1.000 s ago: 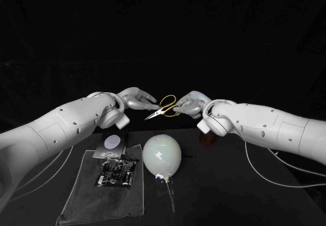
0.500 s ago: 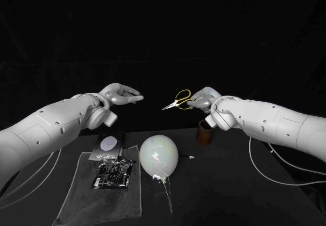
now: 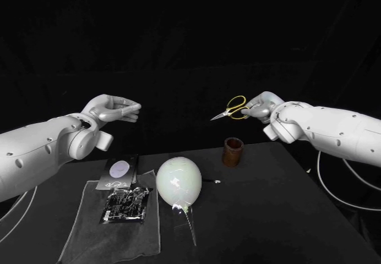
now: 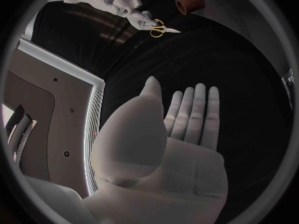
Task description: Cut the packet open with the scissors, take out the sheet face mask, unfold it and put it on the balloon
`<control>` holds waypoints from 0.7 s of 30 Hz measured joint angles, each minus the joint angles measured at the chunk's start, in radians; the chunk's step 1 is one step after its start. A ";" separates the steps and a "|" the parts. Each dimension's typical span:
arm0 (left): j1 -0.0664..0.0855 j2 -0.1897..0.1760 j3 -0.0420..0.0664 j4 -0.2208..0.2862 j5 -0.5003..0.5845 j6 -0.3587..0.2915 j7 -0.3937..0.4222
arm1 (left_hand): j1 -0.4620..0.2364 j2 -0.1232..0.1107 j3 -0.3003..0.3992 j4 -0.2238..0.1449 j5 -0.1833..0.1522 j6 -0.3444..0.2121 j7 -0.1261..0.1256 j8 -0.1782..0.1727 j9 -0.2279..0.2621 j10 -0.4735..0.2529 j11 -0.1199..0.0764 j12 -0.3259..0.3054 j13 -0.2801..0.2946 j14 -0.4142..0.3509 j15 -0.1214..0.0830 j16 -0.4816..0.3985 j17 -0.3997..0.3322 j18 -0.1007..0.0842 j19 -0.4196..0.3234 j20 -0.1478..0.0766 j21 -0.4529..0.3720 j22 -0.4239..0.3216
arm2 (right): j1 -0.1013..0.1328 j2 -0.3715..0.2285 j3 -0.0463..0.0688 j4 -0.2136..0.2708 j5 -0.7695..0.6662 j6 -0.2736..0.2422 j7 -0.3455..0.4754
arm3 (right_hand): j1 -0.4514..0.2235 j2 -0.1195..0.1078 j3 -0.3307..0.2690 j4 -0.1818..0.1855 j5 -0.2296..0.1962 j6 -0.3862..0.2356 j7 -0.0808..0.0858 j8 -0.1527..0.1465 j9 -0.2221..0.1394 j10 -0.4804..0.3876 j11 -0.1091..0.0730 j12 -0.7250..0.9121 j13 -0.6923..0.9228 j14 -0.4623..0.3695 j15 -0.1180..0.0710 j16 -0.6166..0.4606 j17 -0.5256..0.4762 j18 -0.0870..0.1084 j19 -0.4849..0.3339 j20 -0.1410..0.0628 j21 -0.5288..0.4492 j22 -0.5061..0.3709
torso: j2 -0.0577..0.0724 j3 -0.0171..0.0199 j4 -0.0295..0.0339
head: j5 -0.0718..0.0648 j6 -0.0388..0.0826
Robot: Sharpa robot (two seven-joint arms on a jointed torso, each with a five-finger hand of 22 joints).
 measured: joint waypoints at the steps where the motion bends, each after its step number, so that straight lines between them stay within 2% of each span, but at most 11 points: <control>1: 0.000 -0.012 0.000 0.020 0.010 -0.005 0.004 | 0.001 0.001 0.000 0.000 0.000 0.002 0.000 0.001 -0.001 0.004 -0.002 0.000 0.000 0.002 -0.002 0.004 0.001 0.001 0.008 0.000 0.005 0.001 | 0.005 -0.021 0.000 0.010 -0.017 0.015 -0.010 | 0.000 0.000 0.001 0.001 0.000 0.000 0.000 0.000 0.000 0.002 -0.001 0.000 0.000 0.000 0.000 0.000 0.000 -0.007 0.000 0.000 0.003 0.000 | 0.000 0.0000 0.0000 | -0.003 0.000; 3: -0.001 -0.030 -0.001 0.048 0.024 -0.010 0.009 | 0.004 0.004 -0.005 0.000 0.000 0.007 0.000 0.004 -0.003 0.008 -0.001 0.000 0.000 0.004 -0.004 0.010 0.004 0.002 0.027 -0.002 0.014 0.004 | 0.012 -0.052 0.000 0.025 -0.043 0.039 -0.025 | -0.002 -0.001 0.006 -0.001 0.000 0.000 0.000 0.000 0.000 0.002 -0.001 0.000 0.001 0.000 0.000 0.000 0.000 -0.008 0.004 -0.004 0.007 0.000 | 0.001 0.0001 -0.0005 | -0.009 -0.001; 7: -0.006 -0.060 -0.002 0.094 0.048 -0.018 0.020 | 0.012 0.012 -0.015 0.002 0.000 0.026 0.008 0.010 -0.006 0.029 -0.012 0.006 0.000 0.022 -0.011 0.026 0.010 0.005 0.063 -0.017 0.032 0.011 | 0.024 -0.108 -0.001 0.060 -0.100 0.086 -0.059 | -0.012 -0.001 0.009 -0.004 0.004 0.000 0.000 0.005 0.006 0.003 -0.001 0.000 0.002 0.001 0.000 0.000 0.000 -0.008 0.004 -0.004 0.007 -0.001 | 0.002 -0.0006 -0.0016 | -0.021 -0.004; 9: -0.010 -0.075 -0.002 0.115 0.059 -0.022 0.025 | 0.016 0.017 -0.019 0.000 0.000 0.032 0.006 0.011 -0.007 0.039 -0.011 0.007 0.000 0.026 -0.014 0.029 0.012 0.005 0.070 -0.016 0.037 0.011 | 0.030 -0.134 -0.001 0.079 -0.133 0.110 -0.078 | -0.013 -0.003 0.011 -0.006 0.004 0.000 0.000 0.005 0.006 0.006 -0.004 -0.002 0.002 0.001 -0.001 0.000 0.000 -0.008 0.004 -0.004 0.007 -0.001 | 0.002 -0.0006 -0.0017 | -0.027 -0.006; 16: -0.020 -0.107 -0.003 0.155 0.090 -0.032 0.041 | 0.035 0.027 -0.036 0.003 0.000 0.074 0.013 0.022 -0.012 0.107 -0.038 0.029 0.007 0.068 -0.039 0.065 0.029 0.006 0.102 -0.038 0.052 0.015 | 0.037 -0.174 -0.001 0.115 -0.232 0.175 -0.126 | -0.020 -0.009 0.022 -0.011 0.004 0.001 -0.001 0.005 0.007 0.007 -0.003 -0.002 0.004 0.002 -0.001 0.000 -0.001 -0.008 0.011 -0.003 0.012 -0.001 | 0.002 -0.0004 -0.0011 | -0.048 -0.009; 21: -0.026 -0.117 -0.004 0.170 0.109 -0.038 0.050 | 0.035 0.027 -0.041 0.003 0.000 0.078 0.010 0.022 -0.015 0.118 -0.041 0.029 0.007 0.070 -0.038 0.069 0.032 0.006 0.105 -0.034 0.055 0.015 | 0.039 -0.192 -0.001 0.132 -0.288 0.205 -0.150 | -0.025 -0.015 0.033 -0.017 0.004 0.002 -0.002 0.010 0.007 0.011 -0.006 -0.004 0.004 0.002 -0.001 0.000 0.000 -0.008 0.011 -0.003 0.015 0.000 | 0.002 0.0001 0.0005 | -0.056 -0.009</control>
